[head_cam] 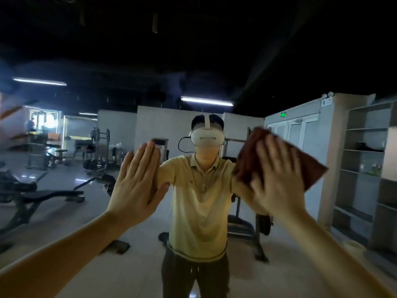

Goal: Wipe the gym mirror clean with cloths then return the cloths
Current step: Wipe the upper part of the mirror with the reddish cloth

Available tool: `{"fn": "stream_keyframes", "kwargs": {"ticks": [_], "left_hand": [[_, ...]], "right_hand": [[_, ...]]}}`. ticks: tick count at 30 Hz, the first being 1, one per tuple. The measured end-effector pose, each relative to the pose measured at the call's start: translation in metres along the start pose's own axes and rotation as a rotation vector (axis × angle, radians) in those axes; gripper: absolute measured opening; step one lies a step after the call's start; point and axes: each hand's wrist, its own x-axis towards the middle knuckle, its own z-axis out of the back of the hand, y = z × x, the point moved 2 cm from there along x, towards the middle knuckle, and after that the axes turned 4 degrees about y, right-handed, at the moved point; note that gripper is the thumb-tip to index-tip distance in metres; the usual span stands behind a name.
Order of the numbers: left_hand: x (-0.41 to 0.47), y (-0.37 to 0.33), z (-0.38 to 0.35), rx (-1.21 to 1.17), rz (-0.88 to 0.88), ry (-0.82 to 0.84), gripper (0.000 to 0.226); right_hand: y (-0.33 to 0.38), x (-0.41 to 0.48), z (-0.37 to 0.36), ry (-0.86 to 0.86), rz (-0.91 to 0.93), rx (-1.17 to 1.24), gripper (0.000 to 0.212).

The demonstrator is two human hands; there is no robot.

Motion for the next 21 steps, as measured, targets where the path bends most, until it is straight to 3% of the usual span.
{"fn": "stream_keyframes", "kwargs": {"ticks": [2, 4, 6, 12, 14, 16, 18, 21], "left_hand": [[0.001, -0.001, -0.008, -0.029, 0.012, -0.029, 0.084], [0.002, -0.004, -0.013, -0.049, 0.013, -0.084, 0.084], [0.001, -0.002, -0.015, -0.073, -0.002, -0.126, 0.083], [0.001, 0.004, -0.014, -0.256, -0.049, -0.141, 0.08], [0.0, 0.004, -0.008, -0.27, -0.048, -0.116, 0.08], [-0.001, 0.002, -0.001, -0.245, -0.034, -0.08, 0.079], [-0.006, -0.001, 0.005, -0.256, -0.002, -0.072, 0.079], [-0.035, -0.003, 0.013, -0.337, 0.012, -0.066, 0.077]], "right_hand": [[-0.022, 0.011, 0.009, -0.073, -0.341, 0.092, 0.069], [0.007, 0.021, 0.009, -0.166, -0.592, 0.187, 0.067], [0.064, 0.023, 0.005, -0.191, -0.617, 0.21, 0.07], [0.199, -0.026, -0.032, -0.016, 0.039, 0.231, 0.067], [0.196, -0.054, -0.034, 0.116, 0.365, 0.153, 0.065], [0.152, -0.076, -0.033, 0.198, 0.547, 0.07, 0.07], [0.086, -0.087, -0.027, 0.18, 0.401, -0.02, 0.078], [0.022, -0.087, -0.014, 0.088, -0.219, 0.049, 0.075]]}}
